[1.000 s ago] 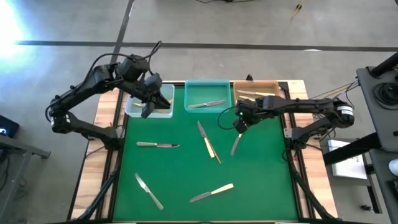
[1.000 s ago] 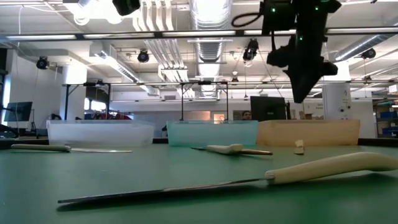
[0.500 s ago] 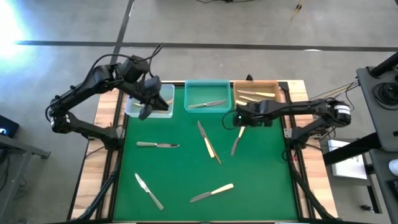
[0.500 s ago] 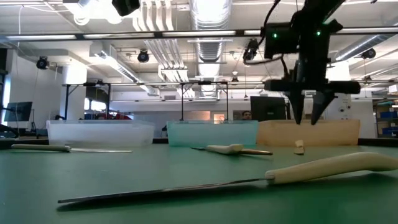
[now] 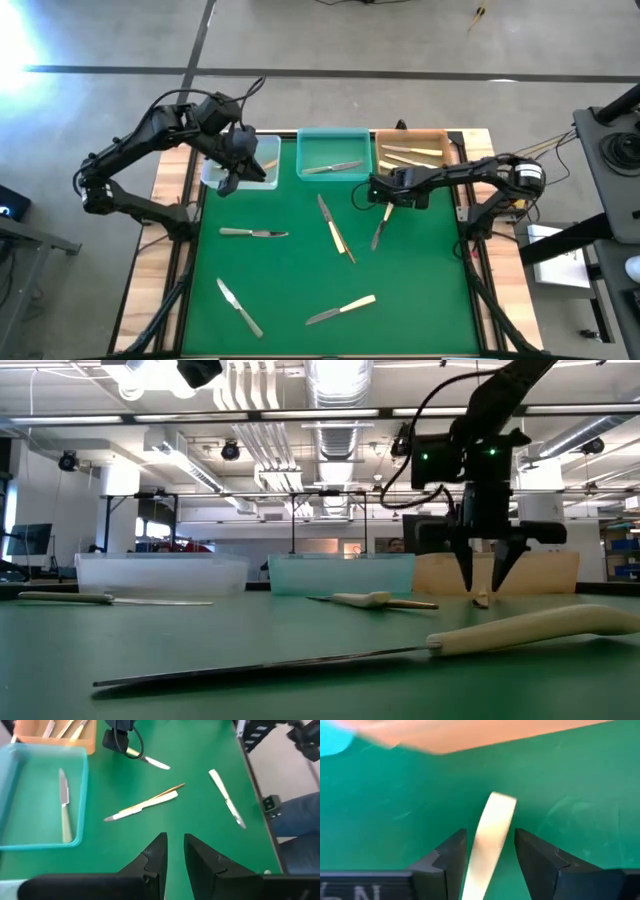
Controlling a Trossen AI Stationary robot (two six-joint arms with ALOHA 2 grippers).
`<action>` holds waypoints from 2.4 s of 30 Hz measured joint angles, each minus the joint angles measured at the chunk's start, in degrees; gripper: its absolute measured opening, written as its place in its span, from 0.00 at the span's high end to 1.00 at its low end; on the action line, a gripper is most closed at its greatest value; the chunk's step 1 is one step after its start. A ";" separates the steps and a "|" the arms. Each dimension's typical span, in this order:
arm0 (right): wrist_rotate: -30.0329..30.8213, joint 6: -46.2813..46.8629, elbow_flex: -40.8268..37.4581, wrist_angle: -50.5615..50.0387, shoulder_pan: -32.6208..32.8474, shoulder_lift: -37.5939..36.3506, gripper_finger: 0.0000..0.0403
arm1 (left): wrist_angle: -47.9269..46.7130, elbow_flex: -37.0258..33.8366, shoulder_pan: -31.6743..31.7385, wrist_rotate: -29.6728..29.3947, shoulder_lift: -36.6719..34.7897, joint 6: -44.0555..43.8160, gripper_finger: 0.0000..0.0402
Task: Sort silverware by color (type)
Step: Put the yellow table knife into the orange bin
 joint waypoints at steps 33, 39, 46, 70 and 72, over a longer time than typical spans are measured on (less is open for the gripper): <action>14.44 -37.98 0.39 -0.84 1.14 -27.09 0.83 | 6.11 -0.02 0.00 -8.89 -0.04 -3.47 0.88; 23.17 -67.66 0.39 8.31 -5.76 -31.59 0.83 | 17.16 -0.02 0.00 -8.91 -0.03 -6.41 0.88; 14.06 -92.94 0.45 17.63 -16.35 -31.07 0.83 | 22.47 -0.02 0.00 -8.94 -0.02 -10.77 0.88; 4.17 -96.24 5.54 12.82 -27.05 -18.36 0.56 | 22.61 -0.02 -0.04 -8.89 0.02 -24.52 0.88; 3.65 -89.83 8.24 7.77 -27.02 -18.62 0.51 | 20.55 -0.02 -0.07 -8.81 0.02 -24.91 0.88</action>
